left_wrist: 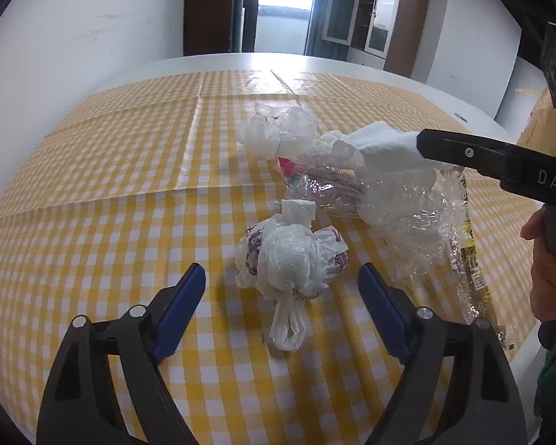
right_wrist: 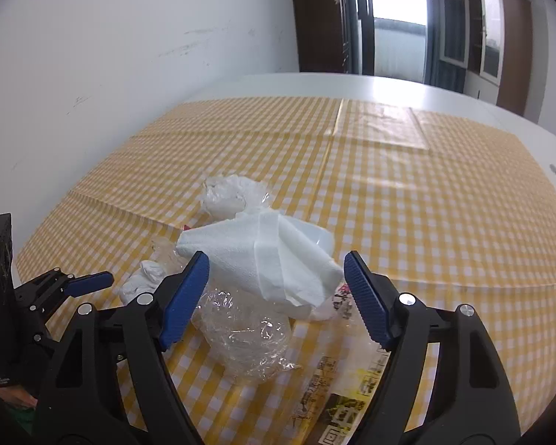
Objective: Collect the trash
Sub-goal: 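Grasp the knotted white plastic bag with the left tool while the right tool grasps the white tissue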
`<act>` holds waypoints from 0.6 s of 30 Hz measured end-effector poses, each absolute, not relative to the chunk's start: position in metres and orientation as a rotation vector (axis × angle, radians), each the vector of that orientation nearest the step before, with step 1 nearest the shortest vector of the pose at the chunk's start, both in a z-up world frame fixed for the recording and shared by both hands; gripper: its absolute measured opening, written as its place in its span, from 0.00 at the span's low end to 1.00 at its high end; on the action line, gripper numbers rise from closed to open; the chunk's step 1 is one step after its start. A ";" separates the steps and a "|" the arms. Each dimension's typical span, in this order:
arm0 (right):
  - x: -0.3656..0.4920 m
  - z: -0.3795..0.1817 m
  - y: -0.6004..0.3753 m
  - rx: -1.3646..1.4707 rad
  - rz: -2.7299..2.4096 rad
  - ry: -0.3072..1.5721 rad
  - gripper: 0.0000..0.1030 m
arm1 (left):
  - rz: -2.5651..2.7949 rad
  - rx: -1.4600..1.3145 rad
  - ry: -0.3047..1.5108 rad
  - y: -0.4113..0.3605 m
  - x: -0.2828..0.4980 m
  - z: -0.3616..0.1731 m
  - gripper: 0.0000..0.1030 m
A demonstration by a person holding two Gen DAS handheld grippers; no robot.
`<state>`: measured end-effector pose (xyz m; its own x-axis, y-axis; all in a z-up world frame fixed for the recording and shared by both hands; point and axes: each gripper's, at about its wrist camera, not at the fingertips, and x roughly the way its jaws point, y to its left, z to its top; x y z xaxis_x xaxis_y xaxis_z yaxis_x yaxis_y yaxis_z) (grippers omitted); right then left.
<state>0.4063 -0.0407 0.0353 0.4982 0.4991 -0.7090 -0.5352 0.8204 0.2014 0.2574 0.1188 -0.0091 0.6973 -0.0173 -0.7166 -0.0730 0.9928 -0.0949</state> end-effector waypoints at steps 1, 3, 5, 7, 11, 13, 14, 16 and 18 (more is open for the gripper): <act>0.408 0.033 -0.039 -0.044 0.630 0.853 0.64 | 0.027 -0.114 0.807 0.118 0.259 -0.011 0.70; 0.410 0.030 -0.038 -0.049 0.622 0.863 0.59 | 0.019 -0.119 0.813 0.117 0.261 -0.012 0.57; 0.409 0.030 -0.037 -0.058 0.618 0.858 0.52 | 0.015 -0.123 0.811 0.117 0.260 -0.013 0.50; 0.407 0.029 -0.035 -0.073 0.621 0.864 0.35 | 0.013 -0.119 0.806 0.118 0.260 -0.014 0.45; 0.402 0.033 -0.035 -0.091 0.620 0.845 0.12 | 0.018 -0.135 0.760 0.119 0.244 -0.010 0.43; 0.395 0.038 -0.037 -0.094 0.625 0.816 0.07 | 0.015 -0.161 0.740 0.120 0.234 -0.006 0.43; 0.392 0.039 -0.039 -0.096 0.621 0.803 0.06 | 0.014 -0.170 0.731 0.121 0.230 -0.005 0.42; 0.385 0.044 -0.043 -0.091 0.614 0.785 0.05 | 0.011 -0.184 0.714 0.120 0.218 -0.002 0.42; 0.378 0.050 -0.048 -0.074 0.612 0.761 0.05 | 0.007 -0.196 0.703 0.120 0.207 0.002 0.42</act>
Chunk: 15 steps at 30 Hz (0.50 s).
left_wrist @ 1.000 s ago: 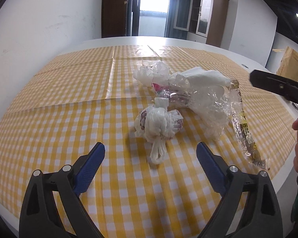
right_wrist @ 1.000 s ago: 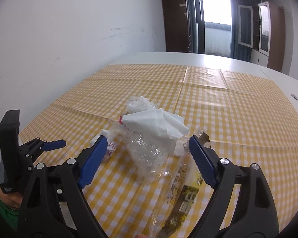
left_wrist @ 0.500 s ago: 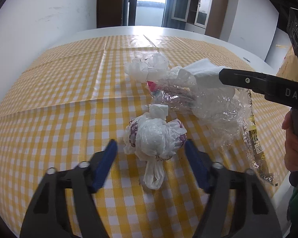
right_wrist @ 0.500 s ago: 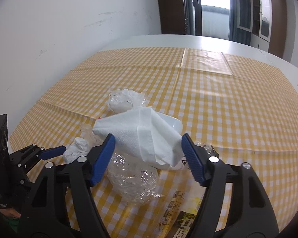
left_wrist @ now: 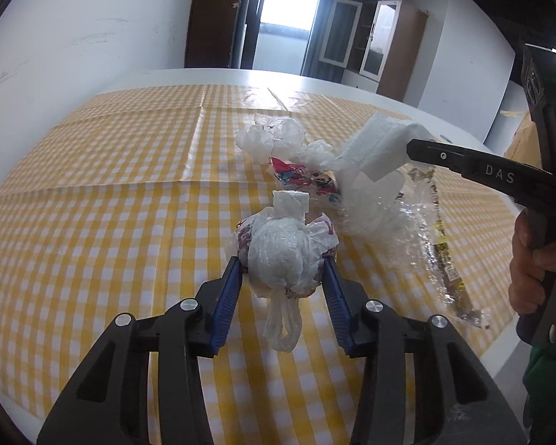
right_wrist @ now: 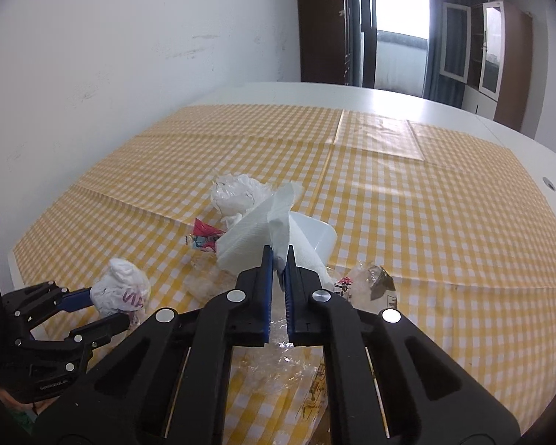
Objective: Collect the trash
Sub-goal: 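Grasp the knotted white plastic bag with the left tool while the right tool grasps the white tissue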
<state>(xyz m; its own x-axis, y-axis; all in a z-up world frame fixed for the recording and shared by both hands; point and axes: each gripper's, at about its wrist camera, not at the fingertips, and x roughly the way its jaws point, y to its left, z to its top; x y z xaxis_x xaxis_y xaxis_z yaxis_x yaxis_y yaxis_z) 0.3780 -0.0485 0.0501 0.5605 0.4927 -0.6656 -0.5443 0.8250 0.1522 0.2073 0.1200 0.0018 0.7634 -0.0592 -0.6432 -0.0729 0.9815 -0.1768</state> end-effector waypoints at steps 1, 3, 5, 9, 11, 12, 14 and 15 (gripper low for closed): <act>0.374 0.054 -0.051 -0.062 0.612 0.749 0.05 | 0.007 -0.199 0.697 0.119 0.203 0.003 0.42; 0.364 0.061 -0.057 -0.040 0.619 0.726 0.04 | 0.001 -0.206 0.681 0.116 0.190 0.007 0.42; 0.349 0.068 -0.063 -0.020 0.632 0.698 0.04 | -0.004 -0.212 0.669 0.116 0.181 0.010 0.42; 0.323 0.073 -0.073 0.004 0.645 0.672 0.04 | -0.025 -0.218 0.638 0.109 0.158 0.017 0.42; 0.311 0.073 -0.080 0.015 0.647 0.673 0.04 | -0.030 -0.222 0.624 0.106 0.149 0.020 0.42; 0.303 0.074 -0.085 0.020 0.650 0.674 0.04 | -0.036 -0.225 0.619 0.104 0.144 0.021 0.42; 0.291 0.075 -0.092 0.026 0.661 0.676 0.04 | -0.048 -0.227 0.608 0.101 0.134 0.024 0.42; 0.285 0.075 -0.094 0.026 0.664 0.676 0.04 | -0.051 -0.228 0.604 0.100 0.130 0.025 0.42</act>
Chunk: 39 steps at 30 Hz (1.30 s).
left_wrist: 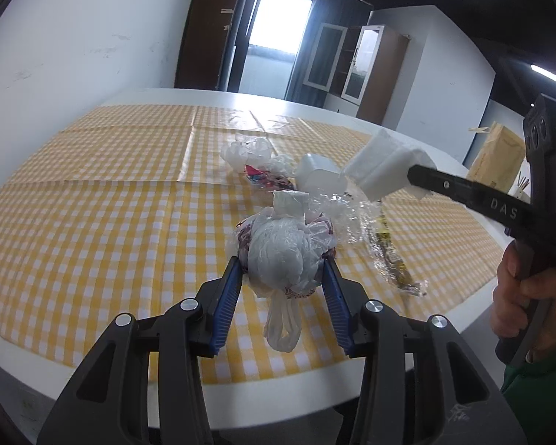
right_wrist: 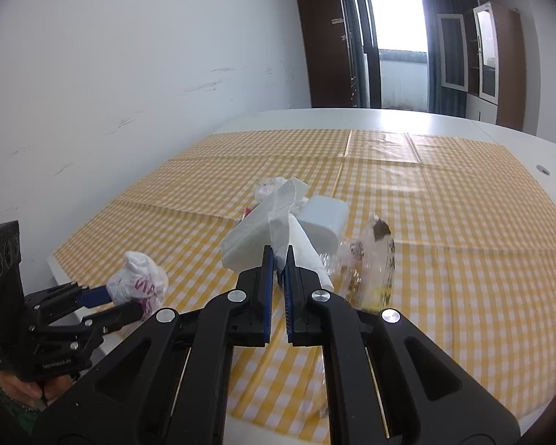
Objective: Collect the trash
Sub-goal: 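Grasp the knotted white plastic bag with the left tool while the right tool grasps the white tissue, then carry the knotted bag and tissue down over the wastebasket with both tools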
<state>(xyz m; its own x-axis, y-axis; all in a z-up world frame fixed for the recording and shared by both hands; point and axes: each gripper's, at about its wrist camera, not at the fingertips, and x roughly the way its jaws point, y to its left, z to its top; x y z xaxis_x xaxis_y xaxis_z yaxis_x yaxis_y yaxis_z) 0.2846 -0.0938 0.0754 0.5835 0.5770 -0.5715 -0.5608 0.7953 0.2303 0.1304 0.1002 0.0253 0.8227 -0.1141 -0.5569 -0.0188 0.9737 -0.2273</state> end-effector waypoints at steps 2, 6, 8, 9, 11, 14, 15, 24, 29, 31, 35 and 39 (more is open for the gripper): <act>0.271 0.075 -0.099 0.027 0.668 0.672 0.04 | -0.061 -0.232 0.593 0.097 0.120 0.027 0.42; 0.249 0.074 -0.107 0.033 0.672 0.670 0.04 | -0.085 -0.228 0.574 0.090 0.100 0.031 0.42; 0.237 0.073 -0.111 0.033 0.671 0.666 0.04 | -0.090 -0.224 0.562 0.088 0.093 0.033 0.42; 0.231 0.072 -0.113 0.035 0.672 0.668 0.04 | -0.094 -0.223 0.556 0.087 0.087 0.034 0.42; 0.220 0.070 -0.117 0.032 0.673 0.665 0.04 | -0.098 -0.222 0.551 0.084 0.078 0.034 0.42; 0.202 0.067 -0.119 0.021 0.685 0.657 0.04 | -0.114 -0.214 0.555 0.078 0.069 0.029 0.42; 0.196 0.066 -0.120 0.020 0.690 0.655 0.04 | -0.119 -0.210 0.557 0.076 0.067 0.028 0.42; 0.152 0.052 -0.132 0.012 0.694 0.675 0.04 | -0.176 -0.181 0.581 0.062 0.041 0.015 0.42; 0.130 0.040 -0.137 0.008 0.716 0.701 0.04 | -0.198 -0.186 0.601 0.059 0.028 0.003 0.42; 0.123 0.035 -0.139 0.009 0.723 0.711 0.04 | -0.205 -0.181 0.608 0.056 0.024 -0.001 0.42; 0.112 0.021 -0.143 -0.003 0.724 0.740 0.04 | -0.225 -0.165 0.632 0.049 0.017 -0.011 0.42; 0.104 0.005 -0.145 -0.036 0.712 0.760 0.04 | -0.247 -0.147 0.669 0.042 0.013 -0.026 0.42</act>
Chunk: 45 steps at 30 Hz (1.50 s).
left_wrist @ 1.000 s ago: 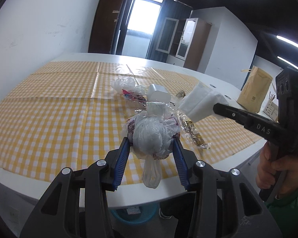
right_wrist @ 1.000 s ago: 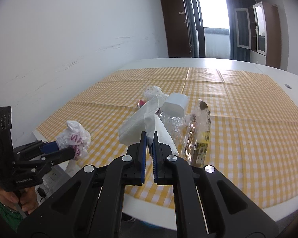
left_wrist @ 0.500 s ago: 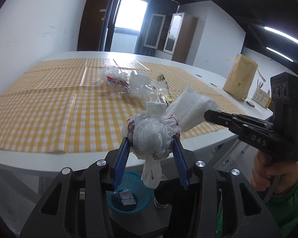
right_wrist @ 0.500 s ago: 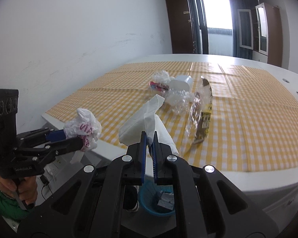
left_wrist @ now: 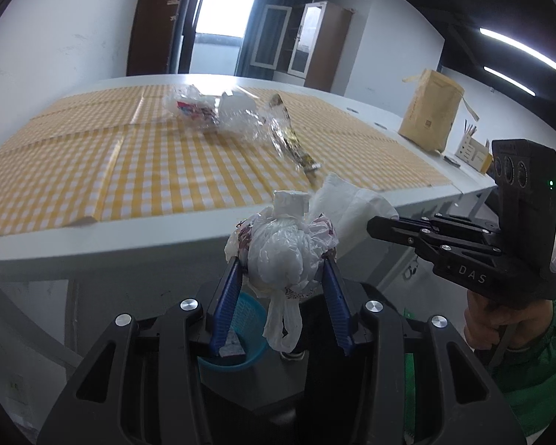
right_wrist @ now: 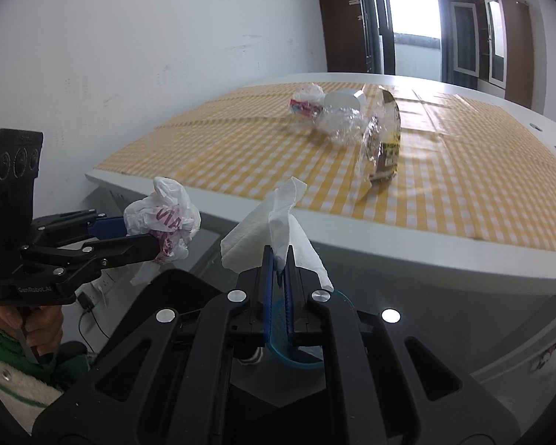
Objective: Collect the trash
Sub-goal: 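Carry the knotted bag and tissue down over the wastebasket with both tools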
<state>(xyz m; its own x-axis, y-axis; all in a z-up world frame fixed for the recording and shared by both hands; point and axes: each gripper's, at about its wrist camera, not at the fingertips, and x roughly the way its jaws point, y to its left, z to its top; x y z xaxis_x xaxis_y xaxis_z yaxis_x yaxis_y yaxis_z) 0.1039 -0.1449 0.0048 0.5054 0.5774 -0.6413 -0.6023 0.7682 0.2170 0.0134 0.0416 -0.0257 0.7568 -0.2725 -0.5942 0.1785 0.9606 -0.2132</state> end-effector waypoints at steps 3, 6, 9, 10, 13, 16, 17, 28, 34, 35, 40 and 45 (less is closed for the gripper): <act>0.098 -0.007 -0.149 -0.025 0.721 0.787 0.04 | -0.257 -0.135 0.702 0.035 0.010 -0.040 0.42; 0.094 -0.020 -0.150 -0.026 0.732 0.817 0.04 | -0.261 -0.132 0.734 0.032 0.009 -0.052 0.42; 0.091 -0.033 -0.150 -0.035 0.730 0.847 0.04 | -0.263 -0.130 0.764 0.029 0.010 -0.063 0.42; 0.091 -0.038 -0.150 -0.032 0.726 0.857 0.04 | -0.264 -0.132 0.775 0.029 0.011 -0.067 0.42; 0.092 -0.050 -0.151 -0.030 0.718 0.881 0.04 | -0.264 -0.136 0.803 0.028 0.016 -0.078 0.42; 0.093 -0.064 -0.150 -0.035 0.705 0.911 0.04 | -0.259 -0.144 0.833 0.029 0.022 -0.092 0.42; 0.094 -0.069 -0.149 -0.034 0.700 0.923 0.05 | -0.256 -0.145 0.841 0.029 0.023 -0.096 0.42; 0.114 -0.129 -0.137 -0.004 0.662 1.050 0.04 | -0.240 -0.218 0.930 0.039 0.042 -0.145 0.42; 0.128 -0.165 -0.132 -0.002 0.615 1.122 0.04 | -0.199 -0.233 0.988 0.047 0.059 -0.175 0.42; 0.131 -0.170 -0.129 -0.005 0.612 1.135 0.04 | -0.192 -0.233 0.998 0.049 0.062 -0.179 0.42; 0.143 -0.196 -0.116 0.009 0.613 1.197 0.04 | -0.162 -0.258 1.045 0.053 0.080 -0.198 0.42; 0.163 -0.227 -0.103 0.020 0.601 1.276 0.04 | -0.130 -0.269 1.090 0.056 0.100 -0.217 0.42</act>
